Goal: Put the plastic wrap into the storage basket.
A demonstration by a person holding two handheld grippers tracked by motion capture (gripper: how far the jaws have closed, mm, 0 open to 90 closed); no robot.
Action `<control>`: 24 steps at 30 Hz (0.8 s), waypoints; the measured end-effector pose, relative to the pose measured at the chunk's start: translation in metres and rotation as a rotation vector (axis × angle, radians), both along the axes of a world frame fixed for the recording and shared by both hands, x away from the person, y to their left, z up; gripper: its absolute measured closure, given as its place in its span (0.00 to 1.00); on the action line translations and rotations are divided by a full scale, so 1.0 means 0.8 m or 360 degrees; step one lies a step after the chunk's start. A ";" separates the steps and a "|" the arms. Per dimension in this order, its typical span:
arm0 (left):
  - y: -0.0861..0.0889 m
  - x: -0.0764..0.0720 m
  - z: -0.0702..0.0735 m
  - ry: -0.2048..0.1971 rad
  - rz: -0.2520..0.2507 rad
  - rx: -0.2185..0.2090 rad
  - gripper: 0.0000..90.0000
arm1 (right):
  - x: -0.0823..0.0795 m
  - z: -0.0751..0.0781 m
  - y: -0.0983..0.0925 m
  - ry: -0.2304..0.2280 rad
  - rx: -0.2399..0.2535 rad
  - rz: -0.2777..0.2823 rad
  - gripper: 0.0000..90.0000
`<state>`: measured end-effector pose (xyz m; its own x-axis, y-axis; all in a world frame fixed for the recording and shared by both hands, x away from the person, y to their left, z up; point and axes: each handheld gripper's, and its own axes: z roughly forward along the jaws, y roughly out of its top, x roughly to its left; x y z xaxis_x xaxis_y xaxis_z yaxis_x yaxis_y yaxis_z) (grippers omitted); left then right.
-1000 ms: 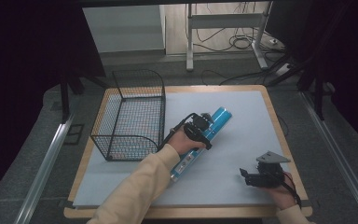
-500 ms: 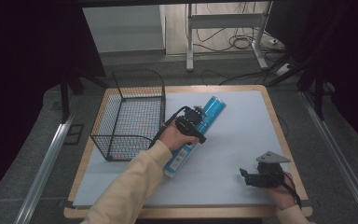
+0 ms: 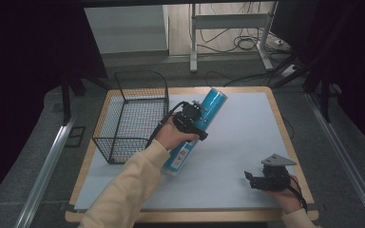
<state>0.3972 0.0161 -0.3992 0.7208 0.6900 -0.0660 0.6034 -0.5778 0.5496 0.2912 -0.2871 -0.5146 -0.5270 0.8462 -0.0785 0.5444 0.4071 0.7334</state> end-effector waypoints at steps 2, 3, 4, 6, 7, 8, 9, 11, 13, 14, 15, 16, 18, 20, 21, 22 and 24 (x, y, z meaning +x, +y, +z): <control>0.002 -0.001 0.004 -0.0018 -0.0002 0.0006 0.35 | 0.000 0.000 0.000 -0.0001 -0.0003 0.0001 0.17; 0.003 -0.002 0.007 -0.0027 0.0003 -0.0002 0.35 | 0.000 0.000 0.000 0.0000 -0.0002 0.0002 0.17; 0.003 -0.002 0.007 -0.0027 0.0003 -0.0002 0.35 | 0.000 0.000 0.000 0.0000 -0.0002 0.0002 0.17; 0.005 -0.002 0.009 -0.0030 0.0005 -0.0006 0.35 | 0.000 0.000 0.000 0.0001 -0.0001 0.0001 0.17; 0.005 -0.002 0.009 -0.0033 0.0010 -0.0009 0.35 | 0.000 0.000 0.000 0.0002 0.0000 0.0001 0.17; 0.007 -0.001 0.010 -0.0042 0.0023 -0.0014 0.35 | 0.000 0.000 0.000 0.0004 -0.0002 0.0000 0.17; 0.007 -0.001 0.010 -0.0042 0.0023 -0.0014 0.35 | 0.000 0.000 0.000 0.0004 -0.0002 0.0000 0.17; 0.008 0.000 0.010 -0.0035 0.0019 -0.0012 0.35 | 0.000 0.000 0.000 0.0006 -0.0002 0.0001 0.17; 0.009 0.000 0.011 -0.0038 0.0021 -0.0017 0.35 | 0.000 0.000 0.000 0.0005 -0.0003 0.0002 0.17; 0.010 0.000 0.012 -0.0040 0.0021 -0.0017 0.35 | 0.000 0.000 0.000 0.0002 -0.0004 0.0000 0.17; 0.010 0.000 0.013 -0.0045 0.0022 -0.0014 0.35 | 0.000 0.000 0.000 0.0002 -0.0004 0.0000 0.17; 0.011 0.000 0.015 -0.0044 0.0021 -0.0016 0.35 | 0.000 0.000 0.000 0.0003 -0.0003 0.0000 0.17; 0.012 -0.001 0.017 -0.0053 0.0025 -0.0021 0.35 | 0.000 0.000 0.000 0.0004 -0.0001 -0.0002 0.17; 0.014 -0.001 0.021 -0.0058 0.0027 -0.0025 0.35 | 0.000 0.000 -0.001 0.0005 -0.0001 -0.0002 0.17; 0.015 -0.001 0.023 -0.0061 0.0029 -0.0026 0.35 | 0.000 0.000 -0.001 0.0006 -0.0002 -0.0002 0.17; 0.016 -0.001 0.025 -0.0066 0.0029 -0.0023 0.35 | 0.000 0.000 -0.001 0.0006 -0.0002 -0.0002 0.17; 0.018 0.000 0.029 -0.0058 0.0021 -0.0021 0.35 | 0.001 0.000 -0.001 0.0003 -0.0004 -0.0001 0.17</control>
